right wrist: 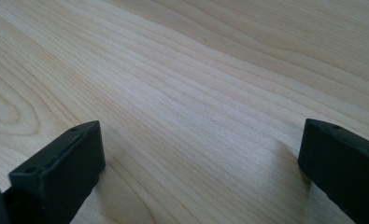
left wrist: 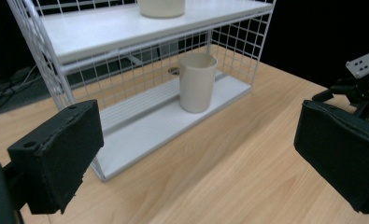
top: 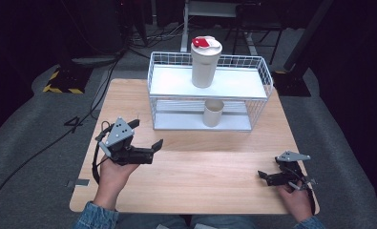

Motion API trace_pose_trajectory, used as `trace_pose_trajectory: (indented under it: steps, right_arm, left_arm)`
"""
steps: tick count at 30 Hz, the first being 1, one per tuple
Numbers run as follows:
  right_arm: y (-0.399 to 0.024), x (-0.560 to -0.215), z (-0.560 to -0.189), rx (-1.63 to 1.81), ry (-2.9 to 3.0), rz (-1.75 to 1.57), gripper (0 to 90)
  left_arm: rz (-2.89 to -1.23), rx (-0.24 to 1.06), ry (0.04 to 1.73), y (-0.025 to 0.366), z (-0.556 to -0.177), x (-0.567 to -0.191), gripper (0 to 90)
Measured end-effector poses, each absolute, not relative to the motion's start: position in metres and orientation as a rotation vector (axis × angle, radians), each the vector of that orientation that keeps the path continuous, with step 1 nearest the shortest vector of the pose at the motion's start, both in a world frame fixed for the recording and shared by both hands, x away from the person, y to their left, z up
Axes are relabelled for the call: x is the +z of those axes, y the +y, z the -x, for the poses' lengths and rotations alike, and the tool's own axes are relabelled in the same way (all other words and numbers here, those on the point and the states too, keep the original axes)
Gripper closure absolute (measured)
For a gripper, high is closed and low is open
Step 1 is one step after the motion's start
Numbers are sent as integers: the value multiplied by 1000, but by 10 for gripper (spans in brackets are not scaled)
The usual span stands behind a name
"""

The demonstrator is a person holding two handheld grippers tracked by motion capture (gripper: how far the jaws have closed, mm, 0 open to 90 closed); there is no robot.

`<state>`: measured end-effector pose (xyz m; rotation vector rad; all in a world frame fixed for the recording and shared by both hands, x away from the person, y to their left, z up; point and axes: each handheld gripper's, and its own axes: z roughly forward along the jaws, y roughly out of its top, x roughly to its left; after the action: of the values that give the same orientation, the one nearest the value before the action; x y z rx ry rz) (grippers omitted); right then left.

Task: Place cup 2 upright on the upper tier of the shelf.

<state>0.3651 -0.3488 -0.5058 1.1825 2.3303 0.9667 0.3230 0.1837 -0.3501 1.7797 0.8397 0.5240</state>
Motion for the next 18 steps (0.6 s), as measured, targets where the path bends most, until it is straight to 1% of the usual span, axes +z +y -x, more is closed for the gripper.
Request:
trace_pose_trajectory:
  steps: [1, 7, 12, 15, 18]
  right_arm:
    - [-349, -506, -365, 967, 2330, -1182, 7]
    - [-349, -506, -365, 967, 2330, -1182, 7]
    - [-349, -506, -365, 967, 2330, -1182, 7]
    - [-349, -506, -365, 966, 2330, -1182, 7]
    - [-349, -506, -365, 967, 2330, -1182, 7]
  left_arm:
    - [-1780, 524, 840, 184, -323, -350, 21]
    - [-1798, 475, 870, 195, -313, -378, 30]
    - [-1812, 499, 904, 202, -306, -397, 30]
    - [-1819, 488, 915, 203, -304, -404, 30]
    - [-1851, 483, 931, 206, -301, -419, 43]
